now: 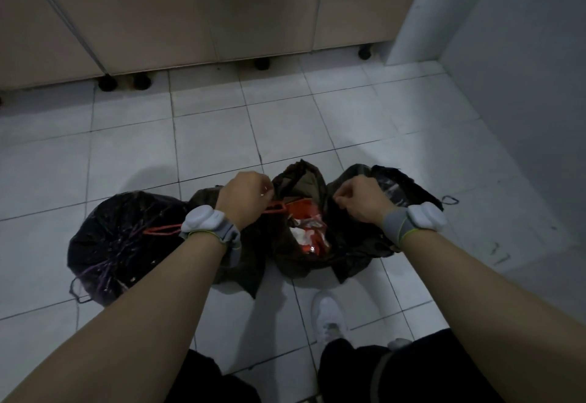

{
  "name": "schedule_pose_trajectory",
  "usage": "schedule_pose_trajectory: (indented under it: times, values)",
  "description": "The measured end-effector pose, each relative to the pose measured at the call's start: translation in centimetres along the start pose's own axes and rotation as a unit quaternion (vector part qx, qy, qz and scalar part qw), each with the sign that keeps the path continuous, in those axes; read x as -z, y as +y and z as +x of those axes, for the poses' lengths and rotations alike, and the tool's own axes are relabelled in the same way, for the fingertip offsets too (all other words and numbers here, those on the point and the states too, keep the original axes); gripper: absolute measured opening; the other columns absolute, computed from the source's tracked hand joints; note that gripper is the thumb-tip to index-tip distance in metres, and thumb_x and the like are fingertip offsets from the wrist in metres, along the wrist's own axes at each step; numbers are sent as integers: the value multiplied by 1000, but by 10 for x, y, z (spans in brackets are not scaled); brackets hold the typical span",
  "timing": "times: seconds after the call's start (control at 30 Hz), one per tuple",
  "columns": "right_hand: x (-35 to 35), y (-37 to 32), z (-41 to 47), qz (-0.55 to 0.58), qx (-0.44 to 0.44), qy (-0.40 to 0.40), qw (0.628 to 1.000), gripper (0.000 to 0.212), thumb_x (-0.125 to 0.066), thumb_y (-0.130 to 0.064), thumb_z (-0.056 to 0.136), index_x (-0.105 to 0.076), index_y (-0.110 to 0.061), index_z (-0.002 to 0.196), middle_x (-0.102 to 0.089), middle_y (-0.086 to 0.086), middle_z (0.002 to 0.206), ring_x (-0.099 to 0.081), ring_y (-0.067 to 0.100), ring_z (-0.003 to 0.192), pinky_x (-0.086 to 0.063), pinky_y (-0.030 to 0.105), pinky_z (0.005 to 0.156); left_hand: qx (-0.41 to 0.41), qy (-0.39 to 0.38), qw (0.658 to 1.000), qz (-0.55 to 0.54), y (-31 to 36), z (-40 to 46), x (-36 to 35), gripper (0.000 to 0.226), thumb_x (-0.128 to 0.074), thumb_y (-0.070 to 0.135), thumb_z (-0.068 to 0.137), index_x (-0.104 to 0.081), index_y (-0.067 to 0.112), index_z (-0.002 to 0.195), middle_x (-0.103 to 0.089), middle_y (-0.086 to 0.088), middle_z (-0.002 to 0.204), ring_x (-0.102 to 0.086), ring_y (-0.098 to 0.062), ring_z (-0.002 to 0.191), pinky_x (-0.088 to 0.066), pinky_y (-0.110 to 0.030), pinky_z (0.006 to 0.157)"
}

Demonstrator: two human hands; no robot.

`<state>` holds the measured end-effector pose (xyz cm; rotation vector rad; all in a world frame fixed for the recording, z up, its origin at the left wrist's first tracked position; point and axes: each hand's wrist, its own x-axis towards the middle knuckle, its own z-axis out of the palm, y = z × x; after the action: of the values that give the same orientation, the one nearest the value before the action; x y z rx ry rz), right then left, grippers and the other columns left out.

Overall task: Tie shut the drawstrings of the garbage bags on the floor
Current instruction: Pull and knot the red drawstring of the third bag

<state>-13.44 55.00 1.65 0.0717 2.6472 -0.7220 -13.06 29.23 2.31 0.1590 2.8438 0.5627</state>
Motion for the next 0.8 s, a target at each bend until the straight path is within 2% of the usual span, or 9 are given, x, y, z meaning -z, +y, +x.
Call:
schedule_pose_trajectory:
  times: [0.17,0.27,0.43,0.5,0.6,0.8]
  values:
    - [-11,17,2,6,0,-40,999,13,-70,-15,90,-81,-13,96,-77,6,100,-68,13,87,-51,20,87,-42,-68,996,36,31,12,-19,20,-63,36,99,-78,29,110,-75,-3,112,-71,-27,102,-57,-37,82]
    - [-23,14,5,-7,10,-76,997,13,-75,-22,88,-81,-12,94,-77,6,101,-71,18,92,-56,28,90,-46,-88,994,47,37,20,-28,23,-62,35,100,-77,29,117,-73,-5,118,-70,-27,105,-55,-36,85]
    - [-40,8,12,-47,-14,-99,994,28,-77,-39,83,-78,-13,93,-74,9,100,-71,28,90,-60,41,84,-45,-125,988,81,35,29,-41,29,-54,27,104,-72,26,126,-69,-11,123,-67,-31,110,-52,-37,87]
    - [-42,6,13,-65,-15,-107,992,35,-76,-43,81,-76,-10,91,-73,10,97,-71,29,87,-61,42,80,-40,-124,988,88,31,31,-41,30,-52,26,105,-73,26,127,-69,-12,124,-68,-33,108,-55,-39,88]
    - [-43,5,16,-89,-14,-104,990,33,-77,-39,81,-75,-9,92,-73,11,98,-71,31,86,-61,42,78,-32,-117,989,87,25,33,-40,31,-51,26,105,-73,23,127,-70,-13,123,-69,-32,107,-58,-41,90]
    - [-42,2,20,-75,-25,-127,989,27,-73,-31,86,-78,-6,95,-75,11,102,-72,28,93,-60,42,85,-10,-90,990,110,18,31,-37,32,-50,27,105,-72,21,128,-69,-13,125,-68,-34,111,-57,-41,87]
